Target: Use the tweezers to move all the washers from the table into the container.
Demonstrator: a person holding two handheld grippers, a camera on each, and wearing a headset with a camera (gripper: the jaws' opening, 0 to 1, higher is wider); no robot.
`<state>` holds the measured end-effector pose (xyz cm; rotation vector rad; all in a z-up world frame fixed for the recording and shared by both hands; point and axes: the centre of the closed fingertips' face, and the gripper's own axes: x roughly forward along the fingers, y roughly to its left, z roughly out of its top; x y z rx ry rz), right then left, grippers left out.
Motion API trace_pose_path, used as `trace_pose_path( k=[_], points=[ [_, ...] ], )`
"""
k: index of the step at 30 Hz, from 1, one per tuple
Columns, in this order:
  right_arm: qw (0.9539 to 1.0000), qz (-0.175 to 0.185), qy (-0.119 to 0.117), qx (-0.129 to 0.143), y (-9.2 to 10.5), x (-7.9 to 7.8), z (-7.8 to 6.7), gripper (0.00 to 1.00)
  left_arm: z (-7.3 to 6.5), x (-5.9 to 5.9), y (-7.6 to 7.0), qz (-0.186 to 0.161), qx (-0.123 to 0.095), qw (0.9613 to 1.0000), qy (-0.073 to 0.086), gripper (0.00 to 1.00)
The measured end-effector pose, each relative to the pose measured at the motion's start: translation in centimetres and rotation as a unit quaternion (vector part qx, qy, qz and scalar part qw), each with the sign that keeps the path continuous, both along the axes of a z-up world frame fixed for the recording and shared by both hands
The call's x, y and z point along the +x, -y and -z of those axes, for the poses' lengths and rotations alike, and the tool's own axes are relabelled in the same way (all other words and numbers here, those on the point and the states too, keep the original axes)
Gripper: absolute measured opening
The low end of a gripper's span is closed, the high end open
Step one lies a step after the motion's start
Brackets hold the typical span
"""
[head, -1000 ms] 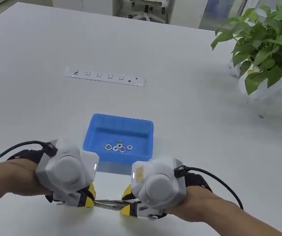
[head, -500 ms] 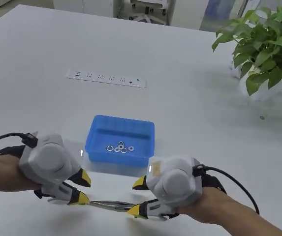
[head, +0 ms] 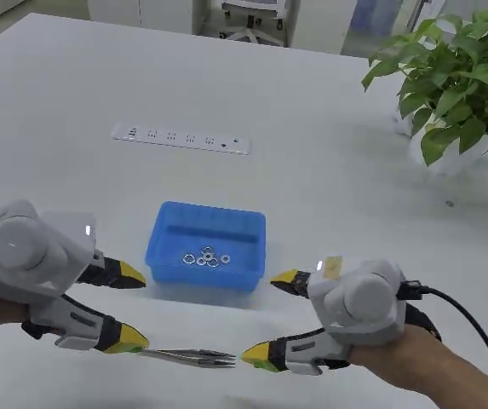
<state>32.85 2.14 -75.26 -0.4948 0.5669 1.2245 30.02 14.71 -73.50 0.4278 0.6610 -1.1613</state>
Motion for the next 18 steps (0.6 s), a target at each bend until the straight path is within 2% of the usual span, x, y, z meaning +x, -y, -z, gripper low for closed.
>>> trace_pose_path(
  k=[6,11,18],
  points=[
    [0.9994,0.028,0.007,0.018,1.5,0.5,-1.5,0.82,-1.5,0.6,-0.8,-0.032,-0.026,0.9991,0.012,0.73],
    [0.9985,0.039,0.003,0.038,2.4,0.5,-2.5,0.92,-2.6,1.0,-1.4,-0.058,-0.049,0.9969,0.024,0.86],
    [0.9982,0.043,-0.004,0.043,3.4,0.3,-3.0,1.0,-3.3,0.6,-1.6,-0.059,-0.054,0.9965,0.024,0.96]
  ],
)
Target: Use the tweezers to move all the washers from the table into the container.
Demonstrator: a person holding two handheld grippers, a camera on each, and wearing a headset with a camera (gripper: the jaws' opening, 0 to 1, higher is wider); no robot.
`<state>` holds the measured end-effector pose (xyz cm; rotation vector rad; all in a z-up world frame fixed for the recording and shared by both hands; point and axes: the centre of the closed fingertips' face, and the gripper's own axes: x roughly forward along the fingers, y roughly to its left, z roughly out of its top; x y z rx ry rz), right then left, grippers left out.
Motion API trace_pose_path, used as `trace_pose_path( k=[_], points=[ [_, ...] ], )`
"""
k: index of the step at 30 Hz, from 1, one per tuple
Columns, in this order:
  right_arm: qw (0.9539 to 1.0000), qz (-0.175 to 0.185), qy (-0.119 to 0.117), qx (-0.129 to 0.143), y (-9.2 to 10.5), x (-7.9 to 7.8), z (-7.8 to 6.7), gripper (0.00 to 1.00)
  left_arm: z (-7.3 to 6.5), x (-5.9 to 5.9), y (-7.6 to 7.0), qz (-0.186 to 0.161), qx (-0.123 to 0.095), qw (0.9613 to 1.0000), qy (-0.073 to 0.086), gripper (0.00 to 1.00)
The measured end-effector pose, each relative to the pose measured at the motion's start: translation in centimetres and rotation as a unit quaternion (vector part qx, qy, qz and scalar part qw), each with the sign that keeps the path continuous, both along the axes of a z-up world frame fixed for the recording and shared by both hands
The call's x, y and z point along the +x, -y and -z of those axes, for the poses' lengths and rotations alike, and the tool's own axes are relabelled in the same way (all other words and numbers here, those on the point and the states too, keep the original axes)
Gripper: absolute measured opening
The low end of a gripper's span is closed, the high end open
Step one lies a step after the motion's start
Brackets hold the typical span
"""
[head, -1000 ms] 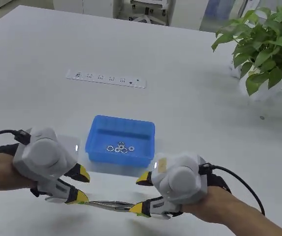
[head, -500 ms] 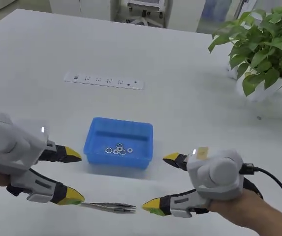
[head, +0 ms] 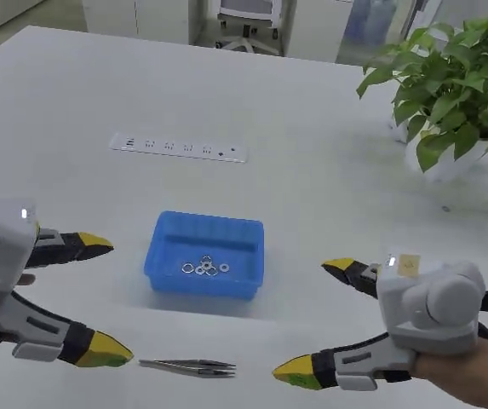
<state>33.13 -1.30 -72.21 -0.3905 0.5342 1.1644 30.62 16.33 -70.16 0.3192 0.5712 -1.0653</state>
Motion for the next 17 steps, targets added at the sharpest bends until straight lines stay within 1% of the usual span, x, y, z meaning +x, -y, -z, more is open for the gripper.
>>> trace_pose_path(
  k=[3,6,10,17],
  points=[
    [1.0,-0.002,0.0,-0.003,0.39,-0.09,-0.17,1.0,-0.05,-0.09,-0.18,-0.002,0.005,1.0,0.001,0.99],
    [1.0,-0.003,-0.001,-0.004,0.56,-0.07,-0.11,1.0,-0.07,-0.08,-0.28,-0.002,0.007,1.0,0.004,0.99],
    [0.9999,-0.005,-0.001,-0.01,0.59,-0.13,0.08,1.0,0.06,-0.22,-0.11,0.002,0.012,0.9999,0.001,0.99],
    [1.0,-0.006,0.0,-0.007,0.42,-0.13,0.01,1.0,0.0,-0.1,0.06,0.002,0.006,1.0,-0.002,0.99]
  ],
)
